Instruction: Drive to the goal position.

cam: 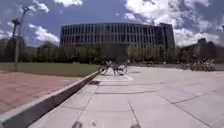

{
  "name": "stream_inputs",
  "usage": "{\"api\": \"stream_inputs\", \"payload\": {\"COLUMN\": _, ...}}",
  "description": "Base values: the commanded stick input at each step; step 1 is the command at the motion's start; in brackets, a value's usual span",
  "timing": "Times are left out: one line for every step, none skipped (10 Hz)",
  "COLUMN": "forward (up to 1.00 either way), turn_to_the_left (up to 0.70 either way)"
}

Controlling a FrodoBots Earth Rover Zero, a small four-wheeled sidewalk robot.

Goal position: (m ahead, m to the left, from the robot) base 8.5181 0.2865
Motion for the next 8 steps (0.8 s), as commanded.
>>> {"api": "stream_inputs", "payload": {"forward": 0.7, "turn_to_the_left": -0.15}}
{"api": "stream_inputs", "payload": {"forward": 0.7, "turn_to_the_left": 0.0}}
{"api": "stream_inputs", "payload": {"forward": 0.7, "turn_to_the_left": 0.0}}
{"api": "stream_inputs", "payload": {"forward": 0.7, "turn_to_the_left": 0.0}}
{"api": "stream_inputs", "payload": {"forward": 0.7, "turn_to_the_left": 0.0}}
{"api": "stream_inputs", "payload": {"forward": 0.7, "turn_to_the_left": 0.0}}
{"api": "stream_inputs", "payload": {"forward": 0.7, "turn_to_the_left": -0.01}}
{"api": "stream_inputs", "payload": {"forward": 0.7, "turn_to_the_left": -0.03}}
